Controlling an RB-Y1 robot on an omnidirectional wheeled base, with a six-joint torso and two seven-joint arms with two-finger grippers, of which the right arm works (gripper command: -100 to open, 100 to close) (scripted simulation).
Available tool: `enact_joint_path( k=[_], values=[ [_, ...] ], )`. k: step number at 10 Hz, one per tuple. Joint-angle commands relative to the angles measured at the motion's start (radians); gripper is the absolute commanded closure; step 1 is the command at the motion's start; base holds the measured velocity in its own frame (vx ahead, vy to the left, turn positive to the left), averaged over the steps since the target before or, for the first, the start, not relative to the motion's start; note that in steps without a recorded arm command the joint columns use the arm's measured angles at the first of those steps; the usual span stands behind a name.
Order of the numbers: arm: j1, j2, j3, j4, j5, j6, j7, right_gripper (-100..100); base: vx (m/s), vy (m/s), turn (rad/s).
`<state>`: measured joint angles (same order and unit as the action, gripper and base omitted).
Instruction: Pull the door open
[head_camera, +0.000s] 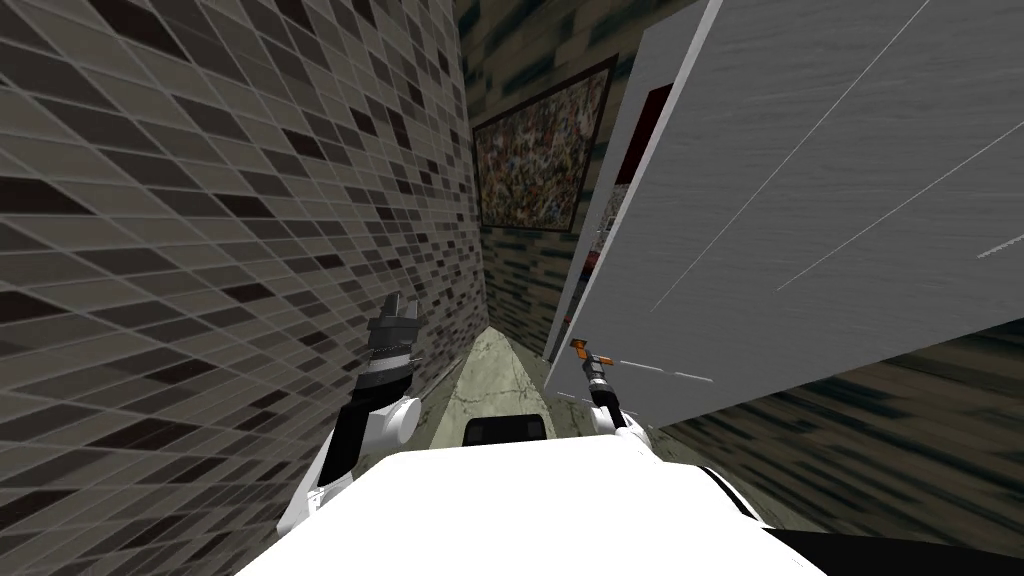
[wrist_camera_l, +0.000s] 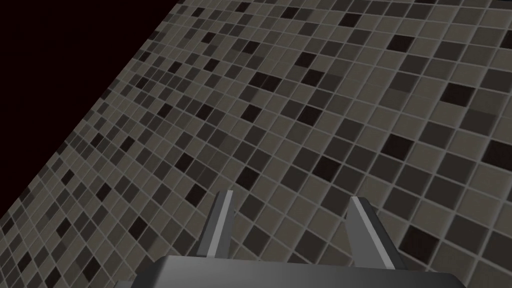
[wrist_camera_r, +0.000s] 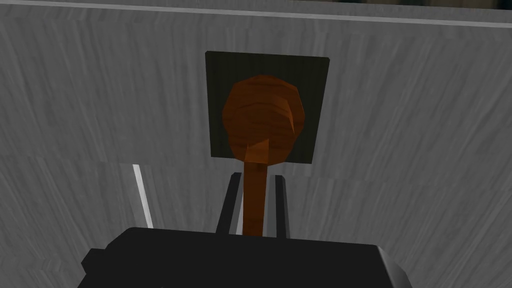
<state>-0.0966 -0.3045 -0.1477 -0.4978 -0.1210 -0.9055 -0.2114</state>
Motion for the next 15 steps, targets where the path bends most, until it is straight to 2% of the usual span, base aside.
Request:
enact_joint_path(
  k=[1, 3, 5, 8, 10, 11, 14, 15],
  values=[
    [0.008, -0.007, 0.017, -0.007, 0.011, -0.007, -0.019, 100, -0.257, -0.013, 0.091],
    [0.016, -0.017, 0.039, -0.012, 0.025, -0.018, -0.042, 100, -0.262, -0.027, 0.087],
    [0.015, -0.017, 0.036, -0.006, 0.024, -0.018, -0.040, 100, -0.105, -0.021, 0.018],
    [0.039, -0.037, 0.070, -0.014, 0.046, -0.044, -0.078, 100, -0.204, -0.048, 0.104],
    [0.057, -0.056, 0.098, -0.020, 0.064, -0.071, -0.112, 100, -0.224, -0.065, 0.121],
    [0.057, -0.056, 0.098, -0.020, 0.064, -0.071, -0.112, 100, -0.184, -0.056, 0.066],
    [0.079, -0.080, 0.134, -0.027, 0.087, -0.106, -0.154, 100, -0.194, -0.052, 0.088],
    [0.069, -0.076, 0.127, -0.017, 0.082, -0.102, -0.146, 100, -0.103, -0.023, 0.020]
  ],
)
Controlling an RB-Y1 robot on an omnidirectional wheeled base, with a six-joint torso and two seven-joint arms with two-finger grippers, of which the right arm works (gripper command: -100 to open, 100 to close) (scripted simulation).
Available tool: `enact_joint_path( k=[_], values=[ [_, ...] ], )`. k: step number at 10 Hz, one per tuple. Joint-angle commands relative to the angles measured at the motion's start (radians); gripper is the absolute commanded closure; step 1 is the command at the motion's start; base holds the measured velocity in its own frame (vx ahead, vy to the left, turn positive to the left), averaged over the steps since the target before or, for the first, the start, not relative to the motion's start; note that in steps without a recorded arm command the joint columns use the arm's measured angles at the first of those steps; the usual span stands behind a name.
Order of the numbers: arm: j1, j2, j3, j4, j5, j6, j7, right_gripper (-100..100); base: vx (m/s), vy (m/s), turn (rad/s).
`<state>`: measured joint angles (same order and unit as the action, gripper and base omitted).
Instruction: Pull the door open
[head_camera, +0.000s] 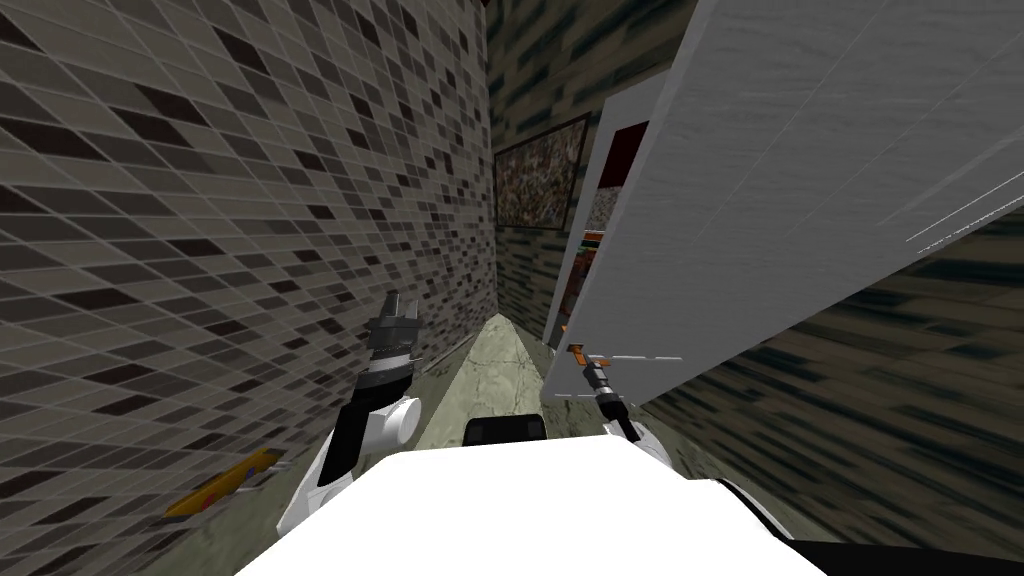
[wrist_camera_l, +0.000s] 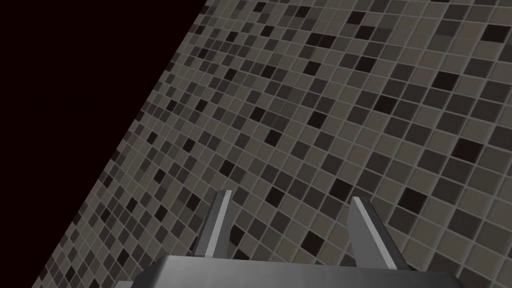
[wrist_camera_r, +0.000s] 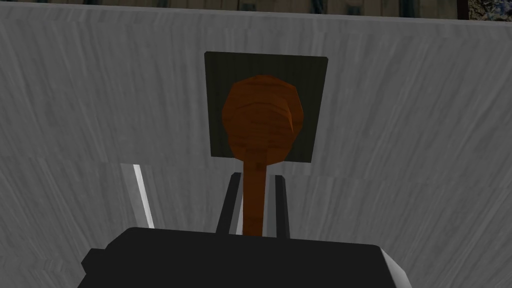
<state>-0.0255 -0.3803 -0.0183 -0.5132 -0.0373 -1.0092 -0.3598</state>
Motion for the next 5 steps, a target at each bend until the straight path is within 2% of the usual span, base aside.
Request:
enact_joint_path(
  k=[1, 2, 5],
  values=[
    [0.018, -0.014, 0.013, 0.000, 0.009, -0.028, -0.018, 100, -0.155, -0.034, 0.162],
    [0.022, -0.017, 0.016, 0.000, 0.011, -0.035, -0.022, 100, -0.200, -0.066, 0.126],
    [0.054, -0.042, 0.039, 0.000, 0.027, -0.085, -0.054, 100, -0.204, -0.068, 0.103]
  ],
)
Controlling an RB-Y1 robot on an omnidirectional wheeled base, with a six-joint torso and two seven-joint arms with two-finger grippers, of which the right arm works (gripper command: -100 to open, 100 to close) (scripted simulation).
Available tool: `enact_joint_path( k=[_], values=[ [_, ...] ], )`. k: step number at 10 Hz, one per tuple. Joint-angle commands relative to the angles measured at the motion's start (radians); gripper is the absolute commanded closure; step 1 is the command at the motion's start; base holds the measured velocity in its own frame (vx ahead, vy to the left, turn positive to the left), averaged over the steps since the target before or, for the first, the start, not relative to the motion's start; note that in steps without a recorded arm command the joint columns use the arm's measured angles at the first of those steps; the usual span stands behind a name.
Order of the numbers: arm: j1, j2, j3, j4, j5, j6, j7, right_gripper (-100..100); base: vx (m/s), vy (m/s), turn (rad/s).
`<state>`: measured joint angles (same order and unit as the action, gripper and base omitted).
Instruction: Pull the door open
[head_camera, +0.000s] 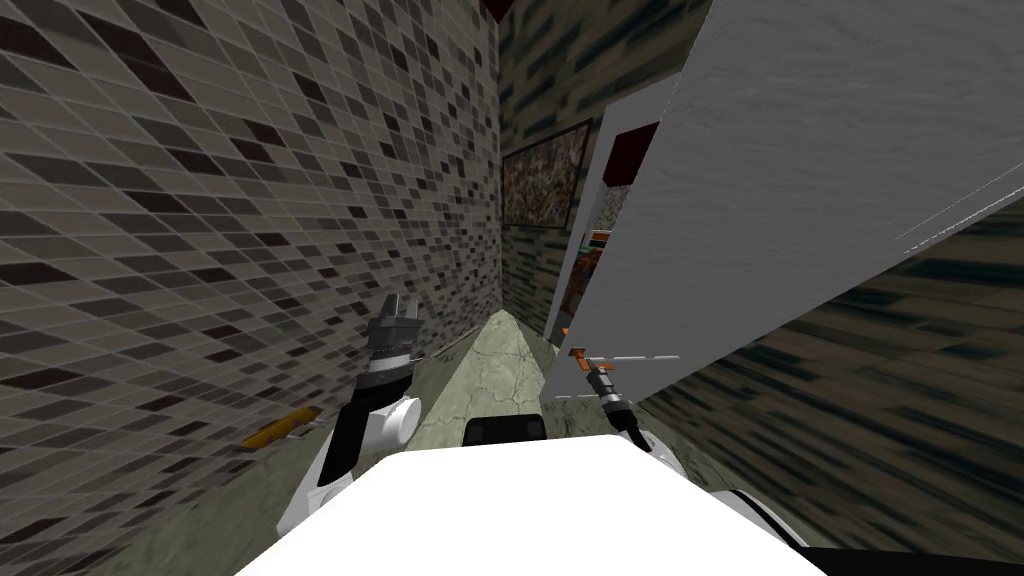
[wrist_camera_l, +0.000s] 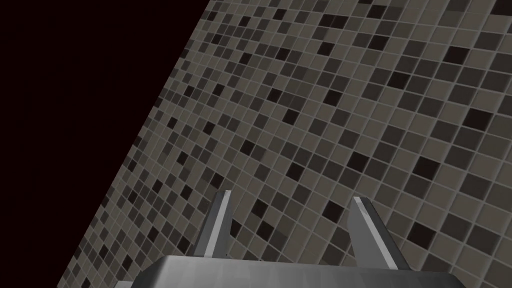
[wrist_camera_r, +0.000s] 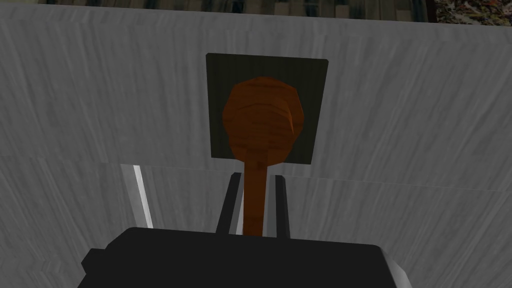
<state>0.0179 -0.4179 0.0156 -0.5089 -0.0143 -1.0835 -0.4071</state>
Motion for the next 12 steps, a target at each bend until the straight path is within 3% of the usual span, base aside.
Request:
enact_joint_path(
  k=[1, 3, 5, 12],
  values=[
    [0.020, -0.012, 0.013, -0.004, 0.009, -0.027, -0.017, 100, -0.230, -0.068, 0.116],
    [0.040, -0.028, 0.028, -0.004, 0.019, -0.058, -0.037, 100, -0.215, -0.067, 0.096],
    [0.034, -0.026, 0.027, 0.010, 0.019, -0.062, -0.033, 100, -0.086, -0.029, 0.022],
    [0.082, -0.054, 0.038, 0.048, 0.029, -0.164, -0.062, 100, -0.190, -0.076, 0.184]
  ],
)
